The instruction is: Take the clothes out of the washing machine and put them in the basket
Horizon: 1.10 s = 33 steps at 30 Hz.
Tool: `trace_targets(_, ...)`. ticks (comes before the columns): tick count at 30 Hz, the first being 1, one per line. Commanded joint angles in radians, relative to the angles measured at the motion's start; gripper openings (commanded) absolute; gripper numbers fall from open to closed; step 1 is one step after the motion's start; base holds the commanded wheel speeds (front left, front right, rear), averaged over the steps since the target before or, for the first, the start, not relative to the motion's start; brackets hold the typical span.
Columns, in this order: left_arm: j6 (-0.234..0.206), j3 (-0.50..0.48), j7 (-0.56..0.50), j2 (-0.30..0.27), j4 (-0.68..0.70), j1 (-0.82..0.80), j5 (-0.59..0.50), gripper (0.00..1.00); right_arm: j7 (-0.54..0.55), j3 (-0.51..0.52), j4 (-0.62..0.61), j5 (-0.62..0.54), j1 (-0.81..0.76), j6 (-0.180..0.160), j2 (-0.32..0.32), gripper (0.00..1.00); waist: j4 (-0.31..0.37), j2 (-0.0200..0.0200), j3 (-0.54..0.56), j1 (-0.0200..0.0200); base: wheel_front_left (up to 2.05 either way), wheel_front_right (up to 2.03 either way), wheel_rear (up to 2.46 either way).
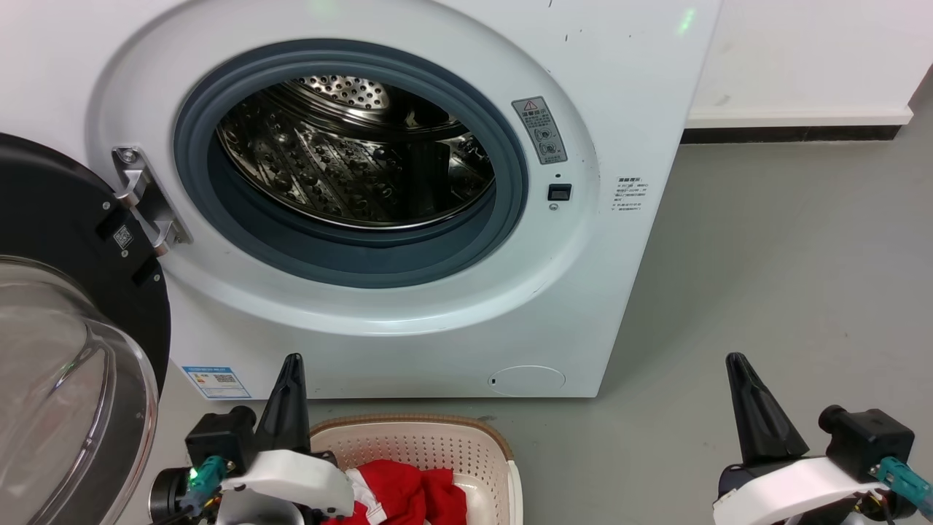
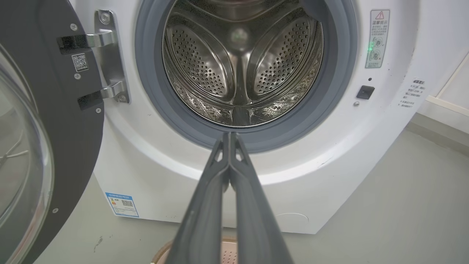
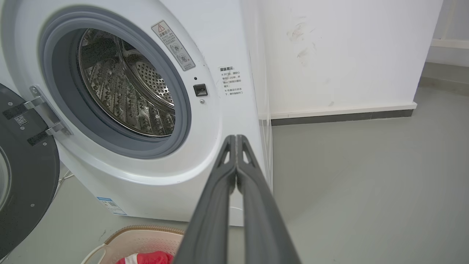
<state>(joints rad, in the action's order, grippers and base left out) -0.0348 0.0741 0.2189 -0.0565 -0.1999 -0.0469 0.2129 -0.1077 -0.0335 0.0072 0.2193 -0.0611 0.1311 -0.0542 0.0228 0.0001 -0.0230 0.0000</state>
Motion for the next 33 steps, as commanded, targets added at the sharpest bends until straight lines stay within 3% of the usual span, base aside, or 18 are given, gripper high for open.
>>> trace_targets(1, 0.008, -0.010, -0.010, -0.002, 0.013, -0.024, 0.047, 0.00, 0.004, 0.002, -0.006, 0.052, 0.026, 0.000, -0.008, 0.00, 0.000, -0.0001, 0.000, 0.0000, 0.00, 0.00, 0.00)
trace_targets(15, 0.038, -0.041, -0.068, 0.000, 0.007, -0.030, 0.307, 0.00, 0.029, 0.009, 0.043, 0.327, 0.059, 0.000, -0.023, 0.00, -0.003, -0.0001, 0.003, 0.0000, 0.00, 0.00, 0.00)
trace_targets(33, 0.070, -0.076, -0.131, 0.001, -0.004, -0.039, 0.570, 0.00, 0.059, 0.022, 0.088, 0.601, 0.086, 0.000, -0.032, 0.00, -0.006, -0.0001, 0.005, 0.0000, 0.00, 0.00, 0.00)
